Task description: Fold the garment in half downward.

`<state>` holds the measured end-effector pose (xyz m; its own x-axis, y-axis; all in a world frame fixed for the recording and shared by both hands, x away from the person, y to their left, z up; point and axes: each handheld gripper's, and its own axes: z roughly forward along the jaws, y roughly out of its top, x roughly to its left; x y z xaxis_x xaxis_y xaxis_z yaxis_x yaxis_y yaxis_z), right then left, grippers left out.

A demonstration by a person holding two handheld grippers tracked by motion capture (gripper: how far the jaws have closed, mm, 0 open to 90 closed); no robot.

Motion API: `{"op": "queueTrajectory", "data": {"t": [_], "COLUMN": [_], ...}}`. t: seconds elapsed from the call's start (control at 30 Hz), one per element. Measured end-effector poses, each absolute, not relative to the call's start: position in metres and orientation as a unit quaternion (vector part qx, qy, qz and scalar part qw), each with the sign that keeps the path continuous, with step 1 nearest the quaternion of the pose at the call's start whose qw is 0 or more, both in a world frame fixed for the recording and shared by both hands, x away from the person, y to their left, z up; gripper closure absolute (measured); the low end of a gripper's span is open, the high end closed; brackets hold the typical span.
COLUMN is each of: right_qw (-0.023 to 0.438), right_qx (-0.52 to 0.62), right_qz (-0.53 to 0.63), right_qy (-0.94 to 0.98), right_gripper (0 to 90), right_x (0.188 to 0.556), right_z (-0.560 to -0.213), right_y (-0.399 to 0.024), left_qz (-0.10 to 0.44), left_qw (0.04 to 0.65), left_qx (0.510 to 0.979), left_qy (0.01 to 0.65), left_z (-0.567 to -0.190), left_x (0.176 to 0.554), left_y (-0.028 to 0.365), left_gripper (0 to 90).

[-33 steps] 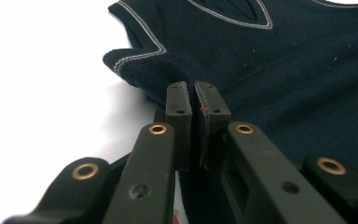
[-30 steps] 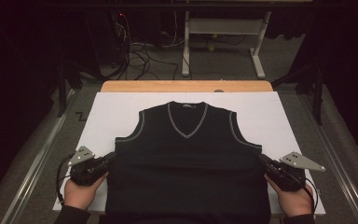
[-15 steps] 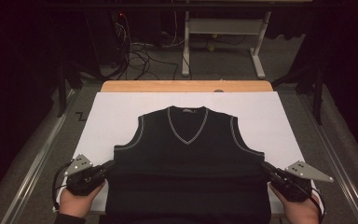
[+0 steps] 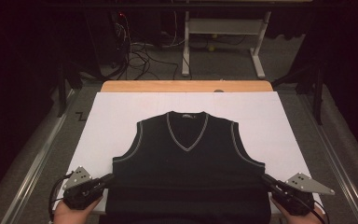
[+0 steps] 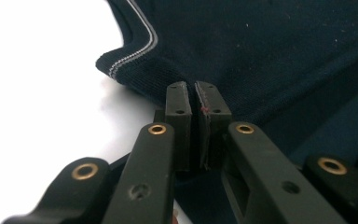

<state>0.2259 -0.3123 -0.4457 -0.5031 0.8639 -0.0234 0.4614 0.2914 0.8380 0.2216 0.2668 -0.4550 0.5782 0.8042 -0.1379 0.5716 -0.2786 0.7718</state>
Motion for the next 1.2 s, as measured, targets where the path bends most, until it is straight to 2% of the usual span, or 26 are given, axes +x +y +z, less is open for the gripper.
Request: {"op": "queueTrajectory", "data": {"t": [0.53,0.77,0.83,1.0,1.07,1.2], "right_qw": [0.222,0.213,0.213,0.227,0.227,0.229], "right_qx": [0.430,0.433,0.433,0.438,0.440,0.447], "right_qz": [0.383,0.379,0.382,0.406,0.411,0.422], "right_qy": [0.787,0.789,0.788,0.769,0.766,0.755], "right_gripper": [84.7,83.6,79.8,65.6,64.1,55.5], "right_x": [0.213,0.214,0.214,0.214,0.214,0.216], "right_z": [-0.457,-0.461,-0.461,-0.457,-0.457,-0.457], "right_y": [-0.312,-0.313,-0.313,-0.317,-0.317,-0.319], "left_qz": [0.107,0.100,0.104,0.140,0.143,0.140], "left_qw": [0.378,0.372,0.375,0.404,0.408,0.422], "left_qx": [0.806,0.805,0.804,0.782,0.776,0.768], "left_qy": [0.442,0.450,0.450,0.455,0.460,0.461], "left_z": [-0.470,-0.472,-0.472,-0.467,-0.468,-0.469], "left_x": [0.216,0.217,0.217,0.216,0.217,0.219], "left_y": [0.268,0.271,0.271,0.275,0.277,0.280], "left_gripper": [79.7,73.9,69.6,48.1,45.8,40.4]}}
